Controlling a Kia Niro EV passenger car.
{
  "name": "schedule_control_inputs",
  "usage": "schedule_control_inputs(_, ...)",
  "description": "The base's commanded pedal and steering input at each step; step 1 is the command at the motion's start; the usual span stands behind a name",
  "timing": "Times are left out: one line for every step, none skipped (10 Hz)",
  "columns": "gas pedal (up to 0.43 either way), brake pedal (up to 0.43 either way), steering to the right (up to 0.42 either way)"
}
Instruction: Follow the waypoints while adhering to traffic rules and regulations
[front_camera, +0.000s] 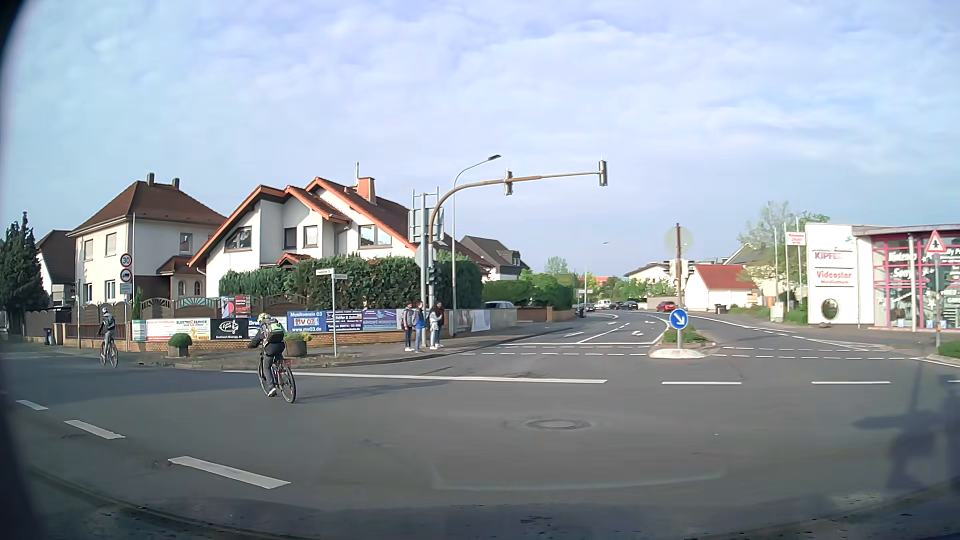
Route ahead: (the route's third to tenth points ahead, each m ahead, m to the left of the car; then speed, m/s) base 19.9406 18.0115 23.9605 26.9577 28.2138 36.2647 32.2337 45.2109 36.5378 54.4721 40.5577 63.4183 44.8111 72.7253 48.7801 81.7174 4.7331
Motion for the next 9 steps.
schedule_control_inputs(0.110, 0.000, -0.286)
schedule_control_inputs(0.110, 0.000, -0.286)
schedule_control_inputs(0.110, 0.000, -0.286)
schedule_control_inputs(0.110, 0.000, -0.289)
schedule_control_inputs(0.118, 0.000, -0.291)
schedule_control_inputs(0.118, 0.000, -0.293)
schedule_control_inputs(0.118, 0.000, -0.296)
schedule_control_inputs(0.118, 0.000, -0.296)
schedule_control_inputs(0.118, 0.000, -0.296)
